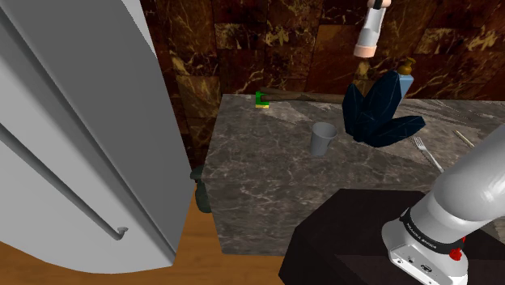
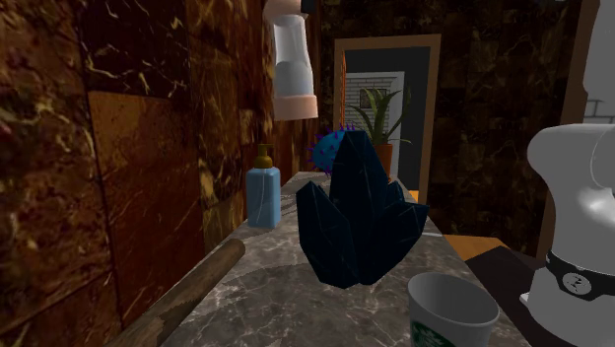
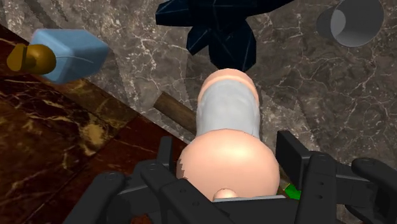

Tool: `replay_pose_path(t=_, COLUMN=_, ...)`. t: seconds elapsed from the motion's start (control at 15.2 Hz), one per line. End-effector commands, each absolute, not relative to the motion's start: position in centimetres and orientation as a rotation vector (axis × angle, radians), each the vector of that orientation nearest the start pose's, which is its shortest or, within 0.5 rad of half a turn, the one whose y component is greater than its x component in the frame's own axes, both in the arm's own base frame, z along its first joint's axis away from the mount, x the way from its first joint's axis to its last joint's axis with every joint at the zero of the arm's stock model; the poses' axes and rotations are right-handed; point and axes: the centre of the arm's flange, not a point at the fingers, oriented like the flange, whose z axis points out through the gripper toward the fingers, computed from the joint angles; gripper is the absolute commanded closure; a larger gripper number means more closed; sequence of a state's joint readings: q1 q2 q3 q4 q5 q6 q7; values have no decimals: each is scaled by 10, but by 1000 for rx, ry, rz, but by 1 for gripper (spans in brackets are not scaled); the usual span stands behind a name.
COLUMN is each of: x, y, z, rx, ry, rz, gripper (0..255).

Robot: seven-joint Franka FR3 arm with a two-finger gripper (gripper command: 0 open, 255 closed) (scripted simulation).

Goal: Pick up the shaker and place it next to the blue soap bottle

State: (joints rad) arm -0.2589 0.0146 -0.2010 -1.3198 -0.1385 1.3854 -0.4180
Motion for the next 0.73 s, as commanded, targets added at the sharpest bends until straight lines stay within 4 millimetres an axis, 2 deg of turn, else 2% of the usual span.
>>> replay_pose_path(t=0.0, x=469, y=-278, z=716, rx=-3288, ry=114, rz=19, gripper=255)
replay_pose_path(t=0.66, x=445, y=-408, z=717, rx=-3288, ry=114, rz=20, gripper=255)
